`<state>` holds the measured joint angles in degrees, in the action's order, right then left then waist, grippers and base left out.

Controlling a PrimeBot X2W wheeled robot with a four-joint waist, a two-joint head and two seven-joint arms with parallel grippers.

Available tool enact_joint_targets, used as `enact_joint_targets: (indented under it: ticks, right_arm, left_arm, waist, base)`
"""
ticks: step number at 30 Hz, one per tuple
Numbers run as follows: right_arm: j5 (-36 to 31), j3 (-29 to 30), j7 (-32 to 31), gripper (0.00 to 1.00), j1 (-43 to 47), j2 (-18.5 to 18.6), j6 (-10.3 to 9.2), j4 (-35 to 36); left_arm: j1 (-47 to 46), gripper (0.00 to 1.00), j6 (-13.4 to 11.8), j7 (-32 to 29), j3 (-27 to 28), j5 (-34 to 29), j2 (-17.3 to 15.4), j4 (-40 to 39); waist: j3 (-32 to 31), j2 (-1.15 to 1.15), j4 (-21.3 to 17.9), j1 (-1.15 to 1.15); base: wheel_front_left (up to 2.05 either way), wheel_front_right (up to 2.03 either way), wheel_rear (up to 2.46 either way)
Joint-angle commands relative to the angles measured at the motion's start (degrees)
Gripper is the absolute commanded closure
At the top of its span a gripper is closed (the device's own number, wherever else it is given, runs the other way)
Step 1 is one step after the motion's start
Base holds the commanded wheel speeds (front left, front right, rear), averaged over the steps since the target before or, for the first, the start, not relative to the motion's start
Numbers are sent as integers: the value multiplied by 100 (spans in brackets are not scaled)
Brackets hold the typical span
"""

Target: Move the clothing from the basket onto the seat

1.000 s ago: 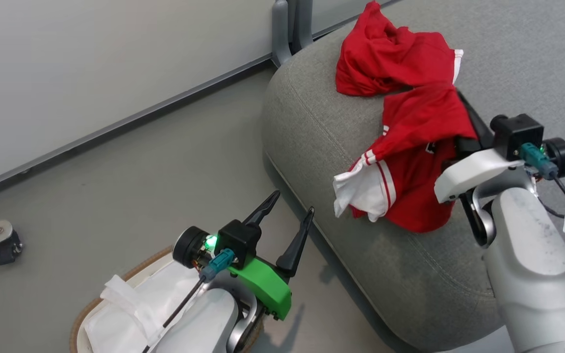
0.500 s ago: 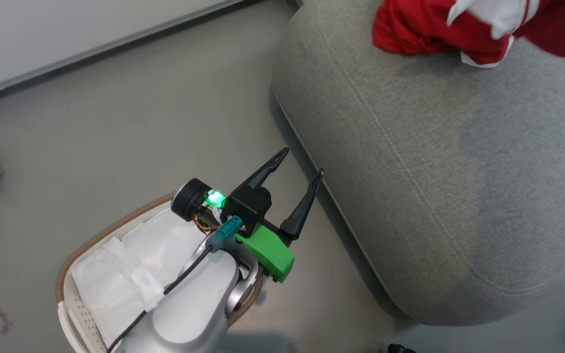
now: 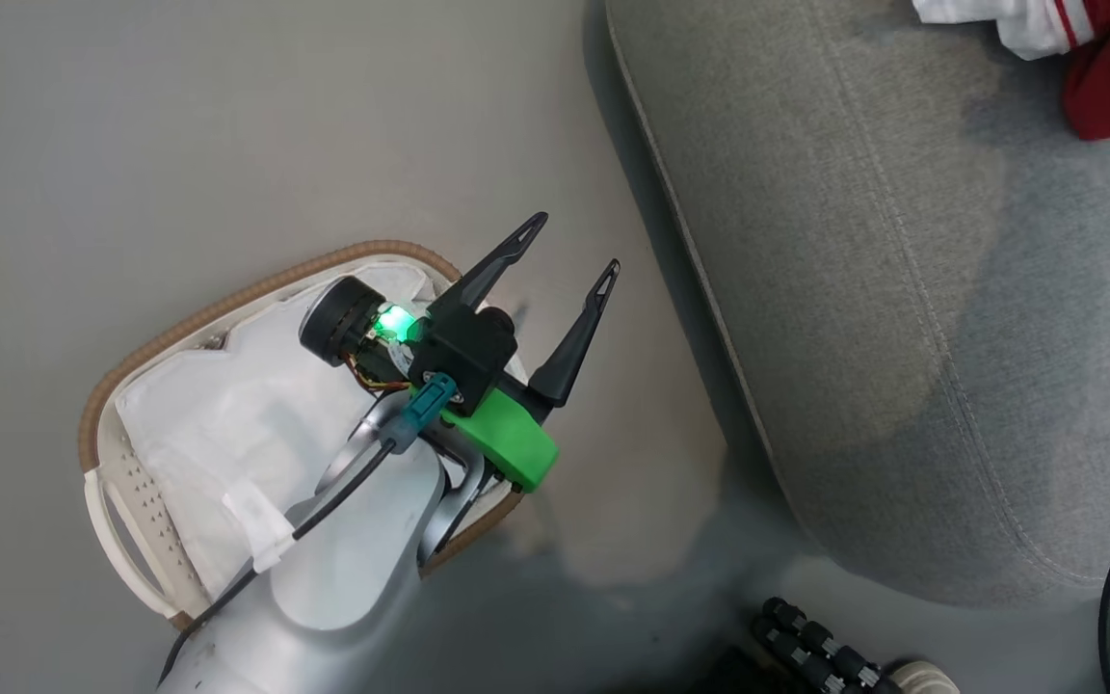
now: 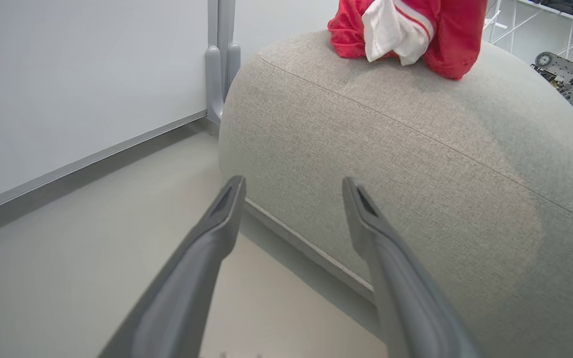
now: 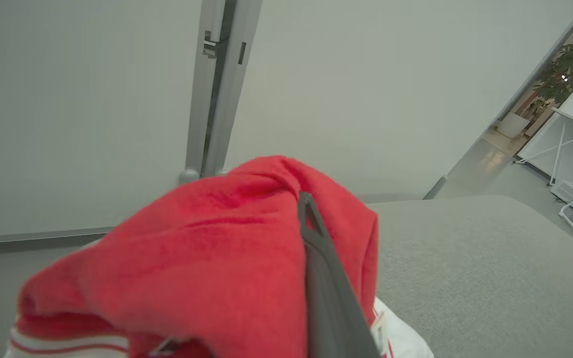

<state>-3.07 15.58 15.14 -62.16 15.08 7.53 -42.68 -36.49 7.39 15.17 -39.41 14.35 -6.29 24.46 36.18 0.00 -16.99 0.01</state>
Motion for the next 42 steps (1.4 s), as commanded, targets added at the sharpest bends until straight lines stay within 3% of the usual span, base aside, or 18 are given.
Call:
enact_joint_targets:
  ticks: [1, 6, 7, 8, 9, 23, 34, 42]
  right_arm:
    - [-60, 5, 1, 100, 146, -4, -8, 42]
    - [-87, 44, 1, 98, 518, -154, -8, 146]
    - [-94, 49, 1, 84, 571, -175, -8, 166]
    - [-86, 57, 1, 51, 628, -205, -8, 205]
    - [-62, 63, 1, 0, 671, -227, -8, 266]
    - [69, -287, 1, 0, 1964, -285, -8, 1098]
    - [118, -550, 1, 0, 2508, -29, -8, 1124]
    - [237, -843, 1, 0, 2715, -240, -8, 927]
  left_arm:
    - [-120, 0, 13, -4, 5, -30, -49, -18]
    - [-140, 0, 13, -4, 38, -34, -88, -11]
    - [-145, 0, 13, -4, 40, -35, -91, -8]
    - [-152, 0, 13, -4, 42, -34, -91, -6]
    - [-154, 0, 13, -4, 45, -27, -90, -6]
    - [234, 0, 13, -4, 320, 169, 76, -9]
    - [903, 0, 4, -3, 991, 348, 263, -62]
    - [1646, 0, -123, -4, 1789, 489, 312, -63]
  waist:
    - [345, 0, 150, -1]
    - [341, 0, 93, -1]
    - [331, 0, 82, -1]
    - [313, 0, 68, -1]
    - [297, 0, 60, -1]
    - [-557, 0, 199, -1]
    - [-1829, 0, 728, -1]
    - [-2762, 0, 1136, -1]
  base:
    - [0, 0, 0]
    - [0, 0, 0]
    - [0, 0, 0]
    - [0, 0, 0]
    - [0, 0, 0]
    - [0, 0, 0]
    - [0, 0, 0]
    - [0, 0, 0]
